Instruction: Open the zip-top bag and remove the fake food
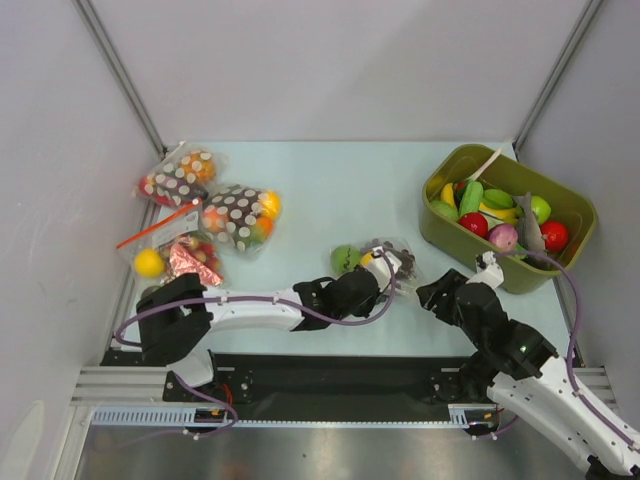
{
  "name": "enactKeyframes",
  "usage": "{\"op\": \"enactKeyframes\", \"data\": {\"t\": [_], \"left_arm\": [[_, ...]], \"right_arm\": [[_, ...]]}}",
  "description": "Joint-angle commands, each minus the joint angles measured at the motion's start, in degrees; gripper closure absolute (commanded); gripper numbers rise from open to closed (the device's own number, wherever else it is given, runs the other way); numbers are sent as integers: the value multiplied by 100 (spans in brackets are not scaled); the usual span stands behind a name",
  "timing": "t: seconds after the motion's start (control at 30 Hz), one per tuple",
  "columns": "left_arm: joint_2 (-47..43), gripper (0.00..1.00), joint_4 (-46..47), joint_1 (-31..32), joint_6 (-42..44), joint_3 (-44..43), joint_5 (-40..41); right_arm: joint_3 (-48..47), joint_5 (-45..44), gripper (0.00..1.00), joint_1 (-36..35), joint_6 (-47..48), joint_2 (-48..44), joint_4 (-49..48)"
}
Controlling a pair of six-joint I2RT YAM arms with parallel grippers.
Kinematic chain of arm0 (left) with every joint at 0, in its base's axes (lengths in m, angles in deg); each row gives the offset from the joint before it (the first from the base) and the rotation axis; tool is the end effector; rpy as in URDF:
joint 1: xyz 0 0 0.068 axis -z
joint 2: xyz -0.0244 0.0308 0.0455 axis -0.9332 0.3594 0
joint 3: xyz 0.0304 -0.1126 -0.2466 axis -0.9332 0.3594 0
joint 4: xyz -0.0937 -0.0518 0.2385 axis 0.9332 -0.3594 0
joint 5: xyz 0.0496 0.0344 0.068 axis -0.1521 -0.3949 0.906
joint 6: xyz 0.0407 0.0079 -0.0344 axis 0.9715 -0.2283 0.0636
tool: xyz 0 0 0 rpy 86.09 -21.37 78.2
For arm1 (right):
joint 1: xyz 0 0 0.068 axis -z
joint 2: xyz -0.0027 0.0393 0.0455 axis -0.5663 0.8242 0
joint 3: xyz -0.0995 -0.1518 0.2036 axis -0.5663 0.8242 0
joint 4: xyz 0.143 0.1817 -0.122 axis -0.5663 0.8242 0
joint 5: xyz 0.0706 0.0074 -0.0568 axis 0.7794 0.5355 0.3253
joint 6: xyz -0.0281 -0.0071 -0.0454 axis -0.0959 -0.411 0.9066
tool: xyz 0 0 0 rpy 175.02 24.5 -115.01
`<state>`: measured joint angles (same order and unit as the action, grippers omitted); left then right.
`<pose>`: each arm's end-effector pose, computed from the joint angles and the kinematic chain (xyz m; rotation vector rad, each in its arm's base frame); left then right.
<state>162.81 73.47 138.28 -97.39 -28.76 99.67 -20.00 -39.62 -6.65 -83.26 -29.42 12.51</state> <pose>0.1350 -0.3265 0.2074 0.9104 1.9929 -0.4537 0.0832 0.0542 0.2369 0.4810 2.1087 0.5499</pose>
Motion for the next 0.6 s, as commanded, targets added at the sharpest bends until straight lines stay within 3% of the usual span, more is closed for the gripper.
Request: {"op": "enactKeyframes", "data": {"t": [0.0, 0.2, 0.4, 0.57], "left_arm": [[-414, 100, 242, -43, -286, 117, 472], [-512, 100, 278, -35, -295, 179, 534], [-520, 100, 181, -52, -137, 179, 832], [-591, 100, 269, -44, -110, 205, 622]], "right_arm": [[-157, 304, 39, -25, -118, 196, -427], [-77, 288, 40, -69, -241, 189, -472], [-490, -107, 40, -78, -39, 12, 72], [-517, -21, 40, -78, 181, 126, 161]]}}
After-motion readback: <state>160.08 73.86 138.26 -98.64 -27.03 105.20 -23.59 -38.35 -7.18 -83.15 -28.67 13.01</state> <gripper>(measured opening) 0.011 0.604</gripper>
